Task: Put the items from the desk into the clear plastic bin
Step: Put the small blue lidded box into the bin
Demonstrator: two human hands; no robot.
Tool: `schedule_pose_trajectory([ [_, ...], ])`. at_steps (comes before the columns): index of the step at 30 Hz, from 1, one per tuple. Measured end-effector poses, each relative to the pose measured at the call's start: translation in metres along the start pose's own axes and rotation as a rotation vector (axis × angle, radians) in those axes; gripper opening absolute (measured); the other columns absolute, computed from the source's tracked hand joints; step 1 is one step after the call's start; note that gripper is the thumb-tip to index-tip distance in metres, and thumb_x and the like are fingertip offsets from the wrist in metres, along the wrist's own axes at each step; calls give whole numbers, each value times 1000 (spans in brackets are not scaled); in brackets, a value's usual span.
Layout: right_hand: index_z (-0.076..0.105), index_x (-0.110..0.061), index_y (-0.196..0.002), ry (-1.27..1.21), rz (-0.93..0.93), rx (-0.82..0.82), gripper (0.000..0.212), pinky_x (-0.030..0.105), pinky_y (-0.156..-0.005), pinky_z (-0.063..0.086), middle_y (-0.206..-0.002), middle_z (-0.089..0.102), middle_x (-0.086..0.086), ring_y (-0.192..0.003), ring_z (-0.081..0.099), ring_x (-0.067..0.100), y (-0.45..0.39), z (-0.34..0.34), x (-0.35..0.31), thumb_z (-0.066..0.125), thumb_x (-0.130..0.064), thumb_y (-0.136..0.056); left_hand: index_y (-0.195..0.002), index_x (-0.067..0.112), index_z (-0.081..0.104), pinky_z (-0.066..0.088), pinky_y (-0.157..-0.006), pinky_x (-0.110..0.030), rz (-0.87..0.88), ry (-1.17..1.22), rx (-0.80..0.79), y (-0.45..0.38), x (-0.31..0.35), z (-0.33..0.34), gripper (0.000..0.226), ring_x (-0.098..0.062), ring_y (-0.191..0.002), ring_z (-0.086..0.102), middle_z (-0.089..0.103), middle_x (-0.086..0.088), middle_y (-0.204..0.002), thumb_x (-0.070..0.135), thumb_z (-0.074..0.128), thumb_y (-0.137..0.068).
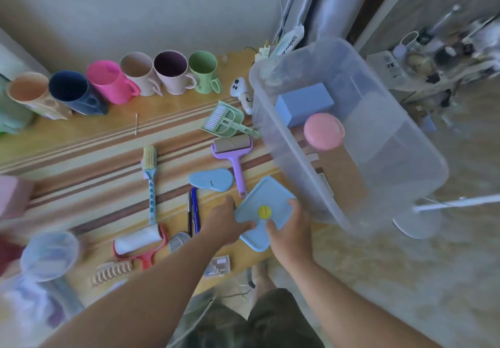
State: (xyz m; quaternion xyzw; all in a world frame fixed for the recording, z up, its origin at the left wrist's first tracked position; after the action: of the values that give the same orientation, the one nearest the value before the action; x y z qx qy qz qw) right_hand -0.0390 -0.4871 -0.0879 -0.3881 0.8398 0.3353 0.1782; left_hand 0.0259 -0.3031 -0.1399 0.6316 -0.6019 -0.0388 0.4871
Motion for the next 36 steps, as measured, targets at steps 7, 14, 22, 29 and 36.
schedule_pose_trajectory([
  [7,49,-42,-116,-537,297,-105,68,43,-83,67,-115,73,-7,-98,75,11,-8,38,35,92,-28,-65,-136,32,47,53,-84,-39,96,19,-50,-10,-4,7,78,-22,-103,61,61,1,-119,65,76,-71],
  [14,47,-51,-133,-809,214,-229,68,50,-86,65,-118,75,-13,-105,77,15,-3,44,-14,86,-25,-83,-119,39,48,55,-61,-21,58,473,-53,10,6,-26,55,-7,-81,72,70,2,-110,35,87,-80],
  [22,44,-60,-140,-716,-292,-430,80,25,-73,62,-110,74,-14,-93,73,1,5,-34,-174,87,-17,-88,-148,24,41,59,-91,-36,420,603,-161,79,77,-169,78,-28,-123,65,67,-4,-134,14,78,-80],
  [29,50,-34,-150,-883,-277,-487,71,49,-69,64,-125,75,7,-113,74,34,-67,-180,-202,80,-20,-88,-147,58,32,56,-98,-51,576,721,-76,73,231,-214,62,-26,-116,70,71,2,-129,44,60,-94],
  [36,65,-18,-138,-624,-50,-514,63,54,-96,60,-130,75,15,-112,75,34,-156,-265,-91,86,-20,-78,-128,28,59,61,-86,-45,249,632,-321,-32,323,-116,43,-31,-96,72,69,-14,-123,52,66,-93],
])
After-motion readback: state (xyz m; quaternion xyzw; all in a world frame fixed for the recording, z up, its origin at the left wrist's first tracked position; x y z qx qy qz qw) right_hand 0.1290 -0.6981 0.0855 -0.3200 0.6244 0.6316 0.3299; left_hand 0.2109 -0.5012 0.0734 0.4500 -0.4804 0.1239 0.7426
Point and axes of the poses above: each hand's wrist, its own y-axis away from the middle knuckle, its own z-axis out of the palm, x = y × z, the point moved 8 cm from there along -y, towards the middle knuckle
